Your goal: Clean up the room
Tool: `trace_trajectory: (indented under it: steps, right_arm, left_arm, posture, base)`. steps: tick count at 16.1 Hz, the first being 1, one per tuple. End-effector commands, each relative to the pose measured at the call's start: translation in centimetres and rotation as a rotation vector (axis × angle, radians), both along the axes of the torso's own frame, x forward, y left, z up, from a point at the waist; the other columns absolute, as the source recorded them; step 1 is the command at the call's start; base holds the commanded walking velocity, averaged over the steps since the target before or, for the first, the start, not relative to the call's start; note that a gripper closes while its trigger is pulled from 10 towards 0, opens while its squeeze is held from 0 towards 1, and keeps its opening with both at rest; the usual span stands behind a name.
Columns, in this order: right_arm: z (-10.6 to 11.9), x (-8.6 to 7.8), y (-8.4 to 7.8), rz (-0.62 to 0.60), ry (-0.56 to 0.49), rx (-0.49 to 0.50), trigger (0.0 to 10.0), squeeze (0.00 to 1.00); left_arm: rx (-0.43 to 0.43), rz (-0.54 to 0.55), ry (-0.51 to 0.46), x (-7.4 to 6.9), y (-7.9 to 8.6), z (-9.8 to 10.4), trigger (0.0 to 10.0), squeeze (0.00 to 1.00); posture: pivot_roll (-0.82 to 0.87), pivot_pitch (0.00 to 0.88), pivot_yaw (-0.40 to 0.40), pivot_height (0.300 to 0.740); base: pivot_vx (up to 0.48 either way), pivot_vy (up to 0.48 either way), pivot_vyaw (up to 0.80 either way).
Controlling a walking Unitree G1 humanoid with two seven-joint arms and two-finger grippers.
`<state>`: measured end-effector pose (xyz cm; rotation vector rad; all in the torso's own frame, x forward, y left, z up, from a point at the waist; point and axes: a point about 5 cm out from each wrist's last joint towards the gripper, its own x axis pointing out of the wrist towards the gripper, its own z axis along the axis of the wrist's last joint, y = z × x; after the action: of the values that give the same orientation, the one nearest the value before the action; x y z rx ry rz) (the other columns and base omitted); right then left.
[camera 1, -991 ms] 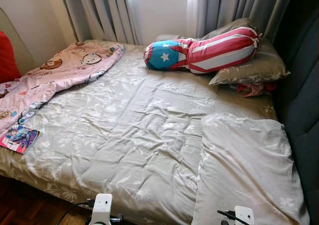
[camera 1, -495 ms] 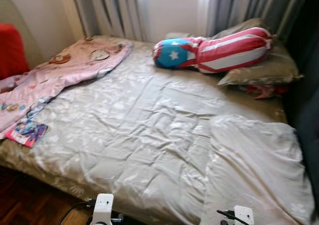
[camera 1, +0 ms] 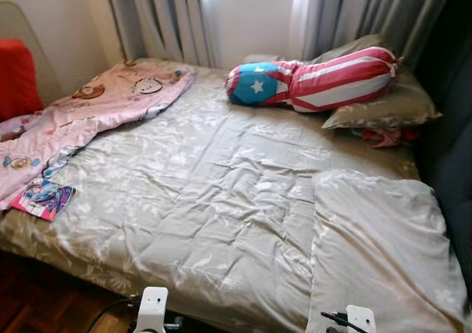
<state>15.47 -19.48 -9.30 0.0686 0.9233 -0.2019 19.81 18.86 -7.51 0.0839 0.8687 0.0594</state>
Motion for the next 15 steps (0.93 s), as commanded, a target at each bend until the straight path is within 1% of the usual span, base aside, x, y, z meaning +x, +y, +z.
trace_trajectory:
  steps: [1,15]
  right_arm:
    - [-0.01,0.06,0.09,0.005,0.005,0.0,10.0,0.0]
    - [-0.12,-0.14,0.16,0.005,0.017,0.001,10.0,0.0]
  left_arm:
    - [0.02,-0.01,0.016,-0.25,0.17,-0.13,10.0,0.0]
    - [0.026,-0.004,0.02,-0.39,0.38,-0.18,10.0,0.0]
  posture:
    - [-0.08,0.0,0.019,0.74]
    - [-0.08,0.0,0.02,0.74]
  base:
    - [0.0,0.262,0.0]
    - [0.0,0.273,0.0]
